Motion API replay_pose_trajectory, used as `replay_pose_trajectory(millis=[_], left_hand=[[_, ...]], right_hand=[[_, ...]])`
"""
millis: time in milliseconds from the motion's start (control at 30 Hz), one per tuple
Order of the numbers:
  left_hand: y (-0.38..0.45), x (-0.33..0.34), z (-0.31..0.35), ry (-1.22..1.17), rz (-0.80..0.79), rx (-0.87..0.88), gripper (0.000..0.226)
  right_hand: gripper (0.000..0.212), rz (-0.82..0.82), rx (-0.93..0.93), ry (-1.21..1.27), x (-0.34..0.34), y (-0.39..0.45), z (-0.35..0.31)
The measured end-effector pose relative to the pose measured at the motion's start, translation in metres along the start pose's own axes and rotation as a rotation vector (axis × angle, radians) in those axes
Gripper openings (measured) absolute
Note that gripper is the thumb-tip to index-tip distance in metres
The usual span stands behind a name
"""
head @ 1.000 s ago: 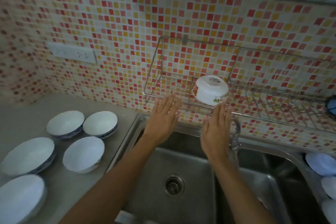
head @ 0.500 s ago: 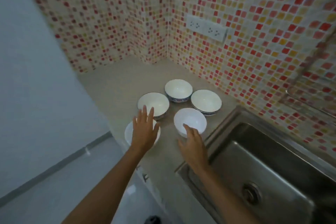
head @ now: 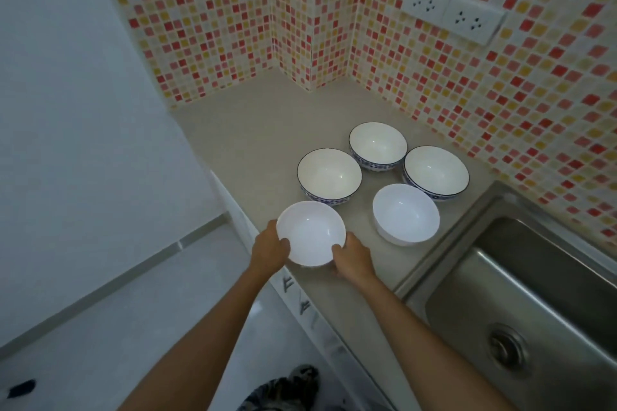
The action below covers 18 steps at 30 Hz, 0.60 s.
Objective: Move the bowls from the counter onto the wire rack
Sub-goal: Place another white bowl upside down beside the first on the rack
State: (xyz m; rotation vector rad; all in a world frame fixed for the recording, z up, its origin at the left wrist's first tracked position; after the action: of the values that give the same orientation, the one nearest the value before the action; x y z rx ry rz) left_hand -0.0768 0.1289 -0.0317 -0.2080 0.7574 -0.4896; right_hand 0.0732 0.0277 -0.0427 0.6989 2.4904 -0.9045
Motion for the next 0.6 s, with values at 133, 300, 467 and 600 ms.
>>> replay_pose_trajectory(millis=[133,300,467,600], left_hand=[[-0.009,-0.002,0.02,-0.229,0.042,-0.017,0.058],[-0.022,0.023,0.072,-0.487,-0.162,0.117,0.038],[-0.027,0.078,0.143,-0.604,-0.381,0.116,0.039],[-0.049,0.123,0.209,-0.631,-0.561,0.219,0.05]], right_hand=[[0.031,0.03,-0.025,0.075,-0.017,-0.008,0.002],[0.026,0.195,-0.085,0.159,-0.075,-0.03,0.007],[0.038,0.418,-0.063,0.187,-0.15,-0.057,0.031],[0.041,0.555,-0.057,0.187,-0.212,-0.089,0.053]])
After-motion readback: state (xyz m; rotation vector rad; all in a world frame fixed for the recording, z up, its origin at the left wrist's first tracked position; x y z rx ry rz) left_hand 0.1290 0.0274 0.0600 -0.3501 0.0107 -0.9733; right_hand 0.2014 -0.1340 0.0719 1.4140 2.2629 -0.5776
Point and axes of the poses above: each hand's wrist, its own y-axis towards the middle knuckle, its own x-axis out of the palm, z = x × y, the point moved 4 cm from there along y, towards the middle knuckle
